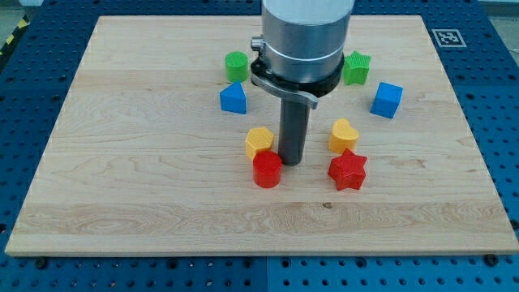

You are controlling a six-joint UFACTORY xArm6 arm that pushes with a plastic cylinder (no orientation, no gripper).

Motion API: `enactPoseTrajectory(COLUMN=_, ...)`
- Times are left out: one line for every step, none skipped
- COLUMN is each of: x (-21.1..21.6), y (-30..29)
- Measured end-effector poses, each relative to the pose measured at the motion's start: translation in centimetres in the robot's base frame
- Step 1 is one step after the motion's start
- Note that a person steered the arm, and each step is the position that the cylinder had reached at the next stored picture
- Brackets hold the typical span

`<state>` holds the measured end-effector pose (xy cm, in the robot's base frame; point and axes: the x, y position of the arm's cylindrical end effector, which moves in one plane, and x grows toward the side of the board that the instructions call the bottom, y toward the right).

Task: Move the yellow hexagon vertically below the blue triangle

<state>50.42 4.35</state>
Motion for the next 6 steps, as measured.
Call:
enactPoseTrajectory(x=0.1, y=2.9)
enactPoseTrajectory(x=0.5, y=3.8)
enactPoseTrajectory(x=0.5, y=2.9)
enactPoseTrajectory(x=0.5, y=0.0)
enactPoseTrajectory(x=0.1, y=-1.0)
enactPoseTrajectory(x=-1.3, y=-1.7)
